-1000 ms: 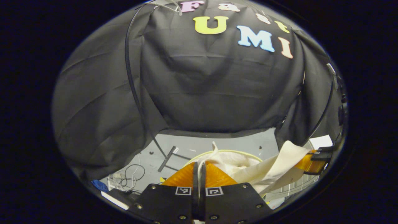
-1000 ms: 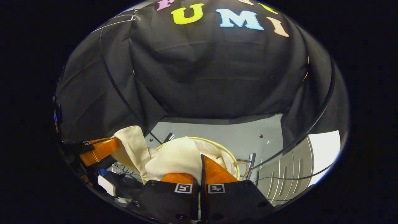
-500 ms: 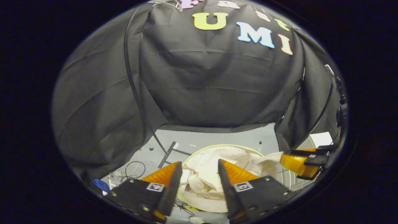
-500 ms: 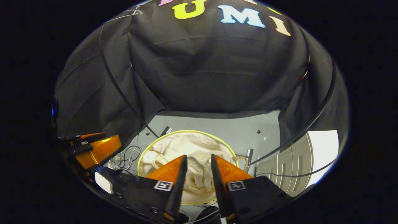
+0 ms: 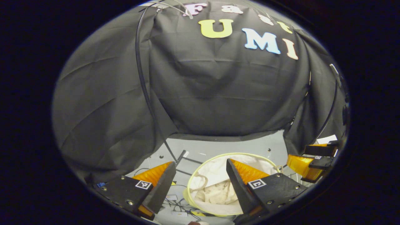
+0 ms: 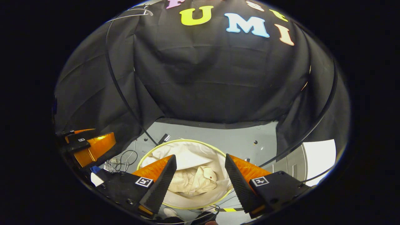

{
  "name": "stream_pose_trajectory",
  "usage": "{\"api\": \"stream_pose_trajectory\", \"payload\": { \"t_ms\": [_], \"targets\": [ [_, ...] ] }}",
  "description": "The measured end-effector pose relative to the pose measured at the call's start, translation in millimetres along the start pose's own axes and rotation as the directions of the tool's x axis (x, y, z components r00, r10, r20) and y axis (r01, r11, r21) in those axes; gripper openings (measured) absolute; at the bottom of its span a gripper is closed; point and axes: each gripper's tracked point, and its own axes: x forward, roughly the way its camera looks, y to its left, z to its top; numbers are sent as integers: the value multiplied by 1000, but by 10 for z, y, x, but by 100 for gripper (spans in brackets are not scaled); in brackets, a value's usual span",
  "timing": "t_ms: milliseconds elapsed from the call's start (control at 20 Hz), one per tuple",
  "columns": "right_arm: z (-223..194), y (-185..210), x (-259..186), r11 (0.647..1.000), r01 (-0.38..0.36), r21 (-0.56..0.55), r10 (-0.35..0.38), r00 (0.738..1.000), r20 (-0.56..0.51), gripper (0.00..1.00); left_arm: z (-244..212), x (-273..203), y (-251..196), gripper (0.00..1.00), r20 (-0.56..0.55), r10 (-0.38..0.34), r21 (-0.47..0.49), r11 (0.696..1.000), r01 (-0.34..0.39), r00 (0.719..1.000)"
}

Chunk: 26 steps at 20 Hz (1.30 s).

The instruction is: Grasp the clothes on the hanger with both hands and then place them into the laundry hamper below.

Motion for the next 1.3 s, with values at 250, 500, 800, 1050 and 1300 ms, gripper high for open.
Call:
{"api": "stream_pose_trajectory", "payload": {
  "t_ms": [250, 500, 800, 1050, 1300],
  "targets": [
    [553, -115, -504, 999, 43, -12, -40, 989, 141, 99, 744, -528, 159, 95, 151, -5, -9, 1000, 6, 989],
    [1129, -220, -1225, 992, 119, 41, -125, 943, 307, 98, 1470, -1210, 340, 95, 299, -42, -15, 999, 49, 953],
    [1569, -342, -2076, 983, 167, 73, -182, 875, 448, 99, 2214, -2012, 473, 95, 444, -73, 22, 997, 70, 893],
    [1873, -521, -2740, 977, 206, 59, -203, 800, 565, 96, 2519, -2521, 472, 94, 509, -53, -9, 998, 67, 859],
    [1850, -693, -3281, 974, 217, 61, -205, 737, 644, 97, 2561, -3200, 485, 94, 582, -35, 8, 999, 38, 812]
  ]
}}
